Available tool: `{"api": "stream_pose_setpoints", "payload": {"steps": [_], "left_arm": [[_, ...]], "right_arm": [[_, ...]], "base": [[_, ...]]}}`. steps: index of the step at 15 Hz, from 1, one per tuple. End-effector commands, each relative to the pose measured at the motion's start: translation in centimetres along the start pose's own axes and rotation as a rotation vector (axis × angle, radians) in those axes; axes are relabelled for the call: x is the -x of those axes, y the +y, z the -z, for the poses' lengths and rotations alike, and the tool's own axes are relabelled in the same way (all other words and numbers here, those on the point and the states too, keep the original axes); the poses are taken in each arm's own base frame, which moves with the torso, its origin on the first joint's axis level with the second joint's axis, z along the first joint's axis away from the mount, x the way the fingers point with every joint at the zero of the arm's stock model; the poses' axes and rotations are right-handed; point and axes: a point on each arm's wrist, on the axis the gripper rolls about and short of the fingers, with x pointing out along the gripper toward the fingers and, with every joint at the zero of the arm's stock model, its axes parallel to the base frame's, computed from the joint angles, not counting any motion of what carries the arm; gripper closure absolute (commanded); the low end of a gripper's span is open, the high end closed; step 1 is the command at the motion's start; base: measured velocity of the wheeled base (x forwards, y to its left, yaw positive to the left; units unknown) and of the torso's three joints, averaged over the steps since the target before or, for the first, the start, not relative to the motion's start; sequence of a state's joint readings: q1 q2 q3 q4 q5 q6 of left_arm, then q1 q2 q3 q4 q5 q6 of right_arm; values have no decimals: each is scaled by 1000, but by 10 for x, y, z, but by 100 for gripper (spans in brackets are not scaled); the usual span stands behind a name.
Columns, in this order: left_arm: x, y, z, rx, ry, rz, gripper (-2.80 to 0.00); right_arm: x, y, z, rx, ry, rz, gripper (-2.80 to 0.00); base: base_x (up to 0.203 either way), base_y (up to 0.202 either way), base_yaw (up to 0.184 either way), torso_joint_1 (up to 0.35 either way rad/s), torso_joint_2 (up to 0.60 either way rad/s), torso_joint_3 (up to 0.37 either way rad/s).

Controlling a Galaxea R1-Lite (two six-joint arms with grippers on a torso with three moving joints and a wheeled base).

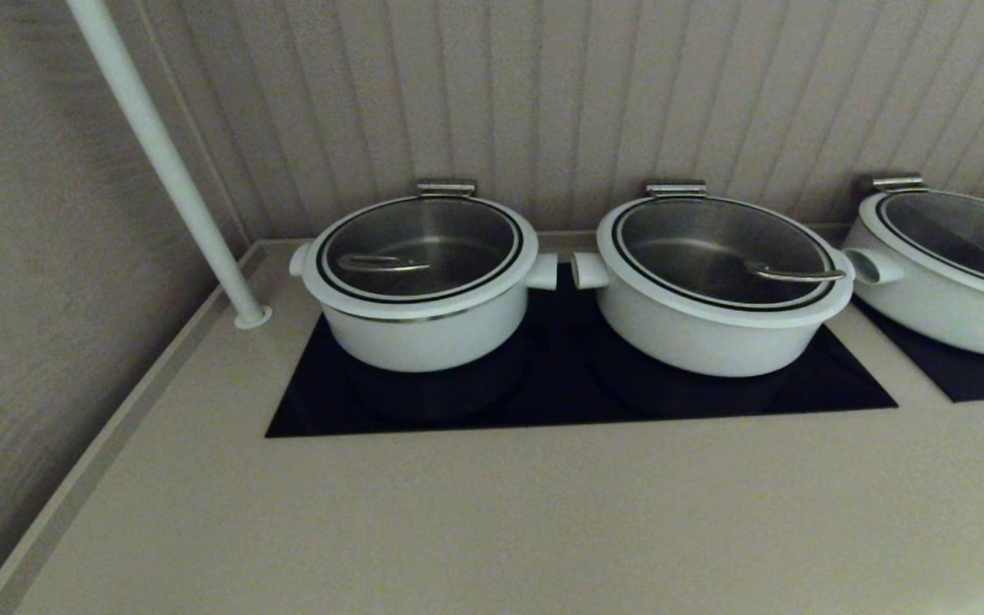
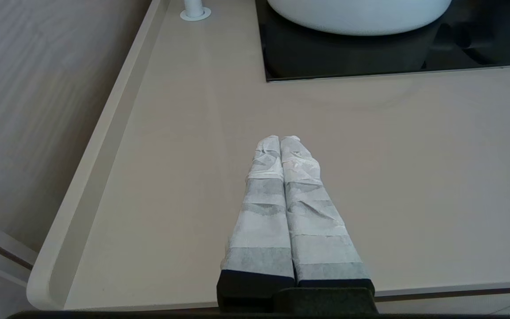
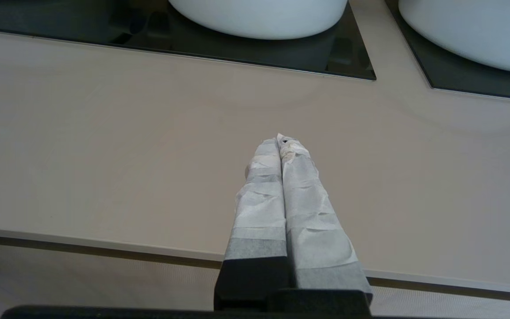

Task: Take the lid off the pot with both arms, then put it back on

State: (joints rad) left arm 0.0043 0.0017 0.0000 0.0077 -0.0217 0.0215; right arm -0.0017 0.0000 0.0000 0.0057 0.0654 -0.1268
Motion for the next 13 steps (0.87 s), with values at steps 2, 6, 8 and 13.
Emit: {"api": "stream_pose_setpoints", "payload": {"steps": [2,6,8,13], "left_arm": [[0,0,0,0,0,-1,0],[0,0,0,0,-1,-1,0],[0,0,0,0,0,-1,0],[0,0,0,0,-1,-1,0]], "right_arm": [[0,0,0,0,2,-1,0],[0,0,0,-1,2,-1,0],[0,0,0,-2,7,18,0],[0,0,0,-18,4,19,0]], "base": [[0,0,0,0,0,0],[0,0,0,0,0,0],[0,0,0,0,0,0],[0,0,0,0,0,0]]}}
